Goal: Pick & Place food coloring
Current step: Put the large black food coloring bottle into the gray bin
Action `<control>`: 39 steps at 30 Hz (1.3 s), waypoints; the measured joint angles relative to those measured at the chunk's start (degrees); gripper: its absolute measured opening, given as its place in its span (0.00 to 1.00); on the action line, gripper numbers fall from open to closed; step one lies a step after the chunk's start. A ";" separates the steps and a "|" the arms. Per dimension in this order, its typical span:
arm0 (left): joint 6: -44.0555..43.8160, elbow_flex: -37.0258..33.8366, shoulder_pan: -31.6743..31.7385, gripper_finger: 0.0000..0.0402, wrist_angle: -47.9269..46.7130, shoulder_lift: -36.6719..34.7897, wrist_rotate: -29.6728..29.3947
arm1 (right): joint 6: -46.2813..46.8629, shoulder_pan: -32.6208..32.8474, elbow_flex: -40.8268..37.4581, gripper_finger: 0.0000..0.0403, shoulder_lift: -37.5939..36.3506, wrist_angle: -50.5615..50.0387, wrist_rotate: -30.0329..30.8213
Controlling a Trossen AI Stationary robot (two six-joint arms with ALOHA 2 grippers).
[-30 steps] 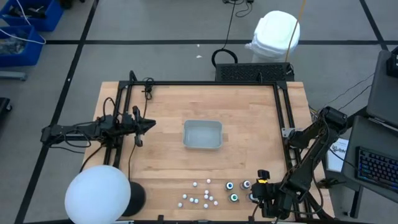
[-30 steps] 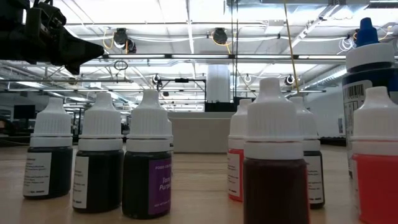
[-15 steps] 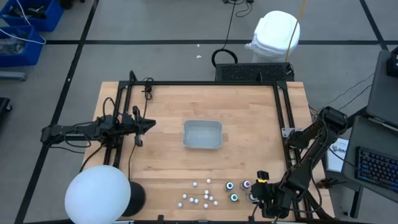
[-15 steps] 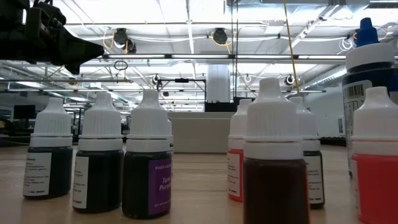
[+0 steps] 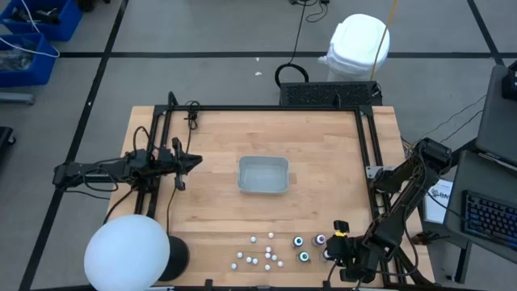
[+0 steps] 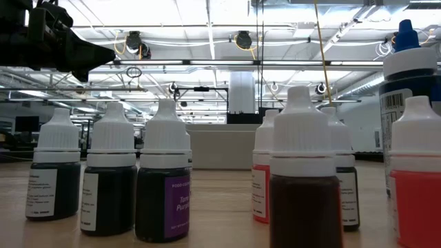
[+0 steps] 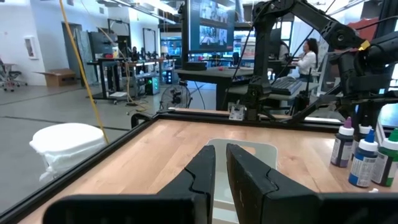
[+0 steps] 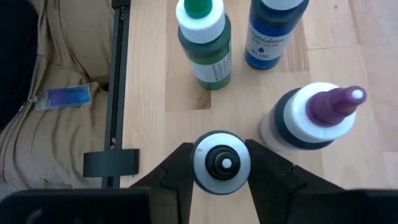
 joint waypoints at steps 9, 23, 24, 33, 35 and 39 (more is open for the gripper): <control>-0.02 0.00 0.01 0.12 -0.01 0.00 -1.69 | 0.65 -0.35 1.41 0.27 -3.24 -4.45 -5.78; -0.09 0.00 0.00 0.12 1.53 0.00 -1.69 | 4.00 -3.68 12.39 0.27 -14.40 -43.34 0.28; -0.20 0.00 0.02 0.12 1.57 0.00 -1.69 | 4.02 -4.37 12.41 0.27 -15.47 -44.81 1.87; 1.49 0.03 0.02 0.12 4.93 -0.02 -1.64 | -3.21 -16.98 12.41 0.29 -21.97 -47.37 13.55; 1.57 0.04 0.00 0.12 4.33 -0.02 -1.25 | -8.12 -21.73 12.41 0.30 -22.40 -46.78 12.43; 2.59 0.04 0.00 0.12 4.22 -0.02 -1.23 | -19.68 -32.20 12.41 0.28 -22.02 -39.86 8.18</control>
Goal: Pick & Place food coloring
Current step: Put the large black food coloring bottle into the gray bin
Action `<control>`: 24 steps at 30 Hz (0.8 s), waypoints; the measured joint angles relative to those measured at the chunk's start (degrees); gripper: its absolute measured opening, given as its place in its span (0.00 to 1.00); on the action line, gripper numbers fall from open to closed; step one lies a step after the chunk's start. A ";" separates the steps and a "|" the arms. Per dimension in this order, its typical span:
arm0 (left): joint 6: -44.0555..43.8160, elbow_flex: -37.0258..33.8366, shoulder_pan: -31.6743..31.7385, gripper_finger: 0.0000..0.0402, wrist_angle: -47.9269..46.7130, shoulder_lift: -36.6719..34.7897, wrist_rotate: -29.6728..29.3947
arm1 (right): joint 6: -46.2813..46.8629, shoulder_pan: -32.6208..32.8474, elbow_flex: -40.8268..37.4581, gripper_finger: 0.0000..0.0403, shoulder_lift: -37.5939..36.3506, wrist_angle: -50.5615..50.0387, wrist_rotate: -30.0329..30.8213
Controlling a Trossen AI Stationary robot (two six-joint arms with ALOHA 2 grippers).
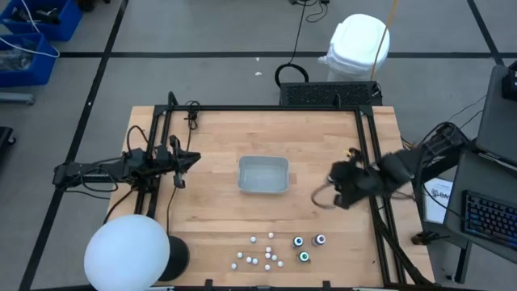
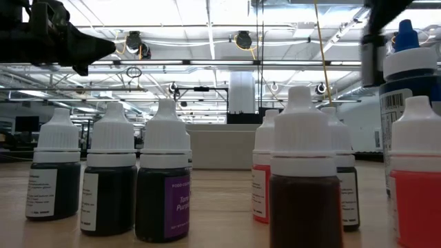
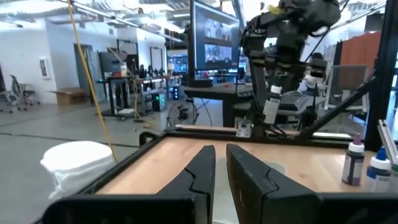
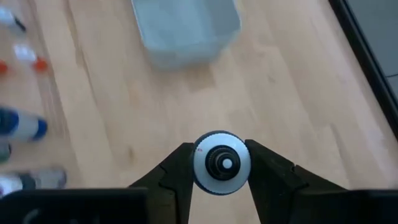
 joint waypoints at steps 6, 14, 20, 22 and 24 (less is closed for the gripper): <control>0.40 0.00 0.02 0.12 -0.26 0.02 0.00 | -20.51 -12.80 0.00 0.27 3.17 23.80 -9.48; 0.41 0.00 0.00 0.12 -0.32 0.02 0.02 | -36.21 -25.31 2.71 0.27 13.51 40.98 -24.59; 0.41 0.00 0.02 0.12 -0.55 0.02 0.01 | -40.12 -29.31 15.48 0.27 26.27 32.55 -24.71; 0.41 0.00 0.02 0.12 -0.55 0.02 0.00 | -41.74 -29.57 19.97 0.27 30.09 30.67 -24.78; 0.40 0.00 0.01 0.12 -0.55 0.02 0.00 | -43.21 -29.81 23.75 0.27 33.38 29.68 -24.93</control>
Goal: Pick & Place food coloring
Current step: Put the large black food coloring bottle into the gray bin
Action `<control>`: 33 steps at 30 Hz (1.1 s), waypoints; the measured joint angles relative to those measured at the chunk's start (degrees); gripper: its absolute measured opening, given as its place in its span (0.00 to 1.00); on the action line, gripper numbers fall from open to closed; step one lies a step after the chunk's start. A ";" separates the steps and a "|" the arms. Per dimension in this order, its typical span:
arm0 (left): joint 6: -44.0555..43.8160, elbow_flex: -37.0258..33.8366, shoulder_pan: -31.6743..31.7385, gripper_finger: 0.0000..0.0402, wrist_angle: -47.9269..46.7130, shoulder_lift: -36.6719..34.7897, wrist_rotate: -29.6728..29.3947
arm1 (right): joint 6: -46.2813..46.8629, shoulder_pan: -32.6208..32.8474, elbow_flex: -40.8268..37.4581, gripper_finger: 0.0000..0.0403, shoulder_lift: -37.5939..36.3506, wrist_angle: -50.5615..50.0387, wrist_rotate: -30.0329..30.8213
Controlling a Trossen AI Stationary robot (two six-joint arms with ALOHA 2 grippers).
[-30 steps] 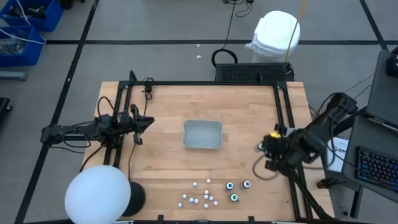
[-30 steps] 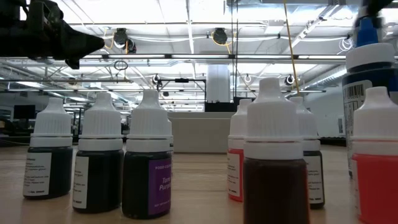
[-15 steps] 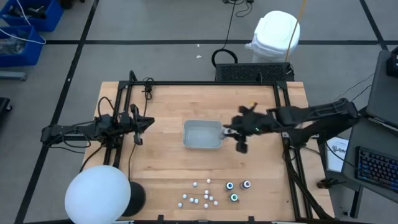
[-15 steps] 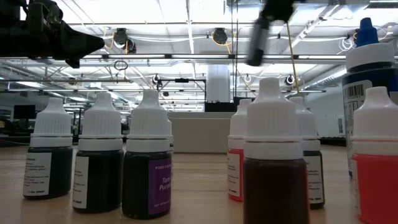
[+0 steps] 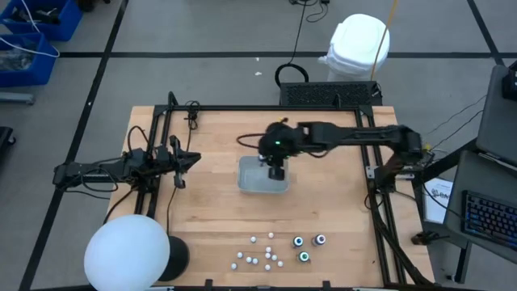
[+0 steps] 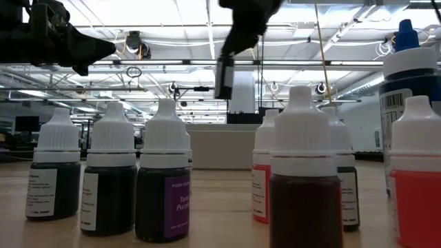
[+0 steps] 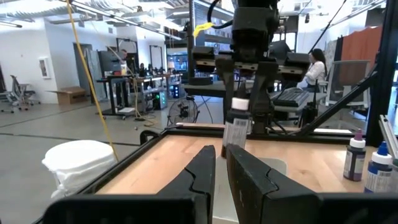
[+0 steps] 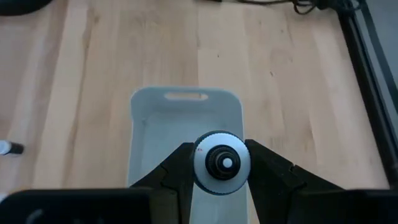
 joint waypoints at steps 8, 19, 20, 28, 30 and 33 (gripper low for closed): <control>-0.01 0.00 0.00 0.12 0.02 0.00 0.00 | -3.45 -0.13 6.78 0.27 7.29 3.25 -2.71; 0.69 0.00 0.01 0.12 0.04 -0.02 -0.30 | -3.09 -0.37 6.80 0.27 13.38 5.15 -2.52; 1.22 -0.02 0.01 0.12 0.03 -0.02 -0.43 | -3.03 -0.35 6.80 0.27 13.84 5.84 -2.52; 1.60 -0.02 0.01 0.12 0.00 0.00 -0.55 | -1.71 -0.37 6.77 0.29 16.74 7.22 -2.41; 1.71 -0.02 0.00 0.12 0.01 0.00 -0.61 | -1.51 -0.35 6.79 0.29 18.08 9.00 -2.41; 1.82 -0.02 0.01 0.12 -0.05 0.00 -0.95 | -1.56 -0.37 6.78 0.27 19.71 8.52 -2.46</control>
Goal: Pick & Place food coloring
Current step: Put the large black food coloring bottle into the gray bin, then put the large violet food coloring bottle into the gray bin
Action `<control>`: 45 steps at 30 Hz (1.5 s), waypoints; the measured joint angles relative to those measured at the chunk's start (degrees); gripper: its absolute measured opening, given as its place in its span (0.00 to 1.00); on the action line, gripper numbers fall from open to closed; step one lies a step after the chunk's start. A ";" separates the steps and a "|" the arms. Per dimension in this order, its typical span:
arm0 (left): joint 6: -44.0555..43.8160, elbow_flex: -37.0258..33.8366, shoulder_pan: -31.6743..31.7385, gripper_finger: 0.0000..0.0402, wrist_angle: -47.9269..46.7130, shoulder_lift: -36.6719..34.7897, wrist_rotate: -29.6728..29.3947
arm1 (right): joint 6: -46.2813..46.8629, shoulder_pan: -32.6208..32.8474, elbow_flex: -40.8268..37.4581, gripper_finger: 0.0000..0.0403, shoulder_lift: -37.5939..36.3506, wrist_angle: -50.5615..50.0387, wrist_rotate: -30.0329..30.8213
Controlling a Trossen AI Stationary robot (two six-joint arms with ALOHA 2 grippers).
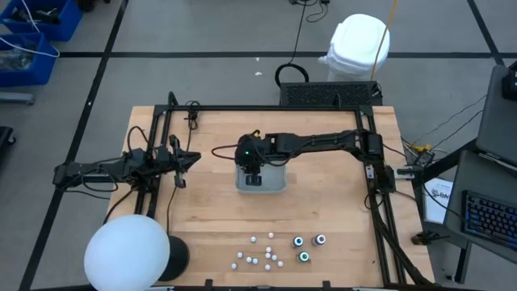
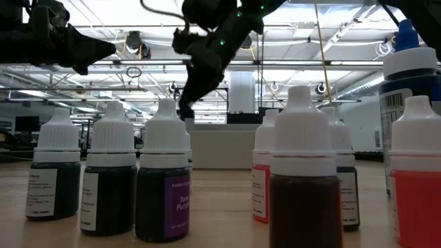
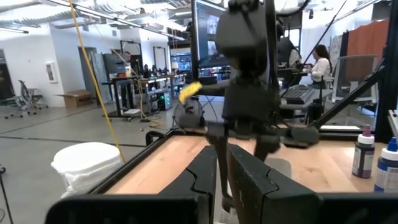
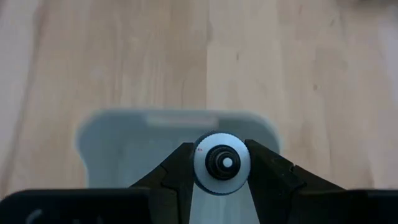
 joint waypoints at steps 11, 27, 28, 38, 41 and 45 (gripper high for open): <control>0.25 -0.02 -0.01 0.12 -0.08 0.00 -0.54 | -0.44 -0.31 0.09 0.28 2.80 2.48 -0.06; 1.11 -0.02 -0.01 0.12 -0.05 0.00 -0.56 | 1.01 -0.33 -0.02 0.48 2.94 4.72 -0.02; 1.11 -0.02 -0.01 0.12 -0.02 -0.01 -0.56 | 0.95 -0.33 -0.02 0.49 2.94 4.76 -0.02; 1.99 -0.02 0.00 0.12 0.17 0.00 -0.58 | -1.34 -0.26 -0.07 0.54 -0.52 5.62 3.34; 3.54 -0.02 -0.01 0.12 0.18 0.00 -0.59 | -3.25 0.02 -0.10 0.54 -4.68 1.44 4.50; 3.90 -0.02 0.00 0.12 0.15 -0.02 -0.96 | -1.79 1.45 -0.09 0.53 -13.38 -6.74 4.50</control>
